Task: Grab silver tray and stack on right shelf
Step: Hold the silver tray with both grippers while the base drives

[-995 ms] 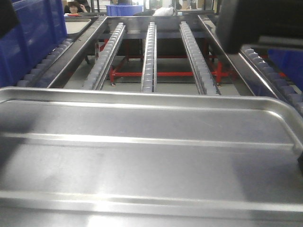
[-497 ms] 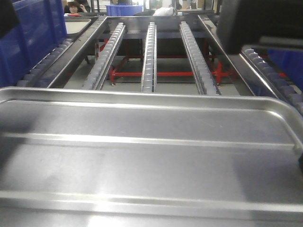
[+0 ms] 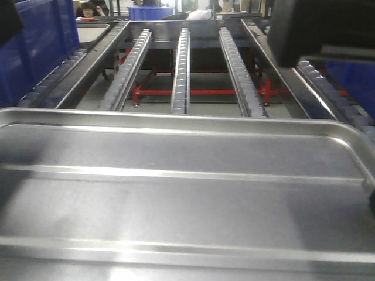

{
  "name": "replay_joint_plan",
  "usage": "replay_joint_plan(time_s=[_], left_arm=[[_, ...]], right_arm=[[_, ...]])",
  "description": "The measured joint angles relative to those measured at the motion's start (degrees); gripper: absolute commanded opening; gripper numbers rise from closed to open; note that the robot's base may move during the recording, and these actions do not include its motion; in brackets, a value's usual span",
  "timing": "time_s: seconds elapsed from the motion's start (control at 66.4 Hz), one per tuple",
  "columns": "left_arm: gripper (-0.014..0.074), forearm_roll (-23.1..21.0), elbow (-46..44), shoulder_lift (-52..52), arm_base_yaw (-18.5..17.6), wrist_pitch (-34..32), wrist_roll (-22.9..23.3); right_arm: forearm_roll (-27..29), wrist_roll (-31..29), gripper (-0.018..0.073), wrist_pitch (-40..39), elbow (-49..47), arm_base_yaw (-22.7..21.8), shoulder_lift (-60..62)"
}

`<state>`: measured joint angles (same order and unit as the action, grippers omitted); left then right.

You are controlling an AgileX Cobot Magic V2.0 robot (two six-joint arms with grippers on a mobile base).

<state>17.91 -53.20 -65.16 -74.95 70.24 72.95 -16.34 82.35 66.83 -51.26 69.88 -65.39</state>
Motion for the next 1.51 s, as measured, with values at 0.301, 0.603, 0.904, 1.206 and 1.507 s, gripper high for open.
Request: replay_joint_plan(time_s=[0.301,0.603,0.904,1.206,1.507], left_arm=[[-0.0085,0.0,0.0,0.0,0.0,0.0,0.0],[-0.0085,0.0,0.0,0.0,0.0,0.0,0.0],[-0.0085,0.0,0.0,0.0,0.0,-0.1,0.0],[-0.0085,0.0,0.0,0.0,0.0,-0.1,0.0],[-0.0085,0.0,0.0,0.0,0.0,-0.1,0.0]], right_arm=[[0.0,0.0,0.0059,0.0,0.0,0.0,0.0],[0.0,0.0,0.0059,0.0,0.0,0.0,0.0],[0.0,0.0,0.0059,0.0,0.0,0.0,0.0],[0.0,0.0,0.0059,0.0,0.0,0.0,0.0],[0.0,0.0,0.0059,0.0,0.0,0.0,0.0]])
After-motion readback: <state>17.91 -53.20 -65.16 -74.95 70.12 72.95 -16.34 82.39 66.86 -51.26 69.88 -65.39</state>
